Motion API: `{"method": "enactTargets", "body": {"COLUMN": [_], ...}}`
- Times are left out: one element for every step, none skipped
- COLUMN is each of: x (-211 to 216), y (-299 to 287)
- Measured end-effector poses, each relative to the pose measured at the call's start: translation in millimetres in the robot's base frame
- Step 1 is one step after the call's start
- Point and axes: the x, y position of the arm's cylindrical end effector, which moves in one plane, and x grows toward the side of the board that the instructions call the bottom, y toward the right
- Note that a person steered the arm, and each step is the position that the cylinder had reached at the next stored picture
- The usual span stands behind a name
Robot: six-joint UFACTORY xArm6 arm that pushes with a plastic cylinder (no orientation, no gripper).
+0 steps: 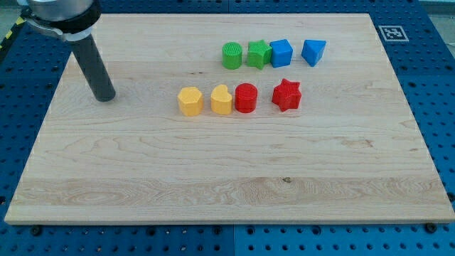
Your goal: Move the red circle slightly down
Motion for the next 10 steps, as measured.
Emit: {"method": "enactTargets", "body": {"x": [0.0,0.0,-21.1,-67.9,-91.4,-85.1,-75.2,-47.2,-14.2,21.4], "y": [1.3,3.4,7.8,32.0,81.7,110.6,151.6,196.8,240.0,265.8]}}
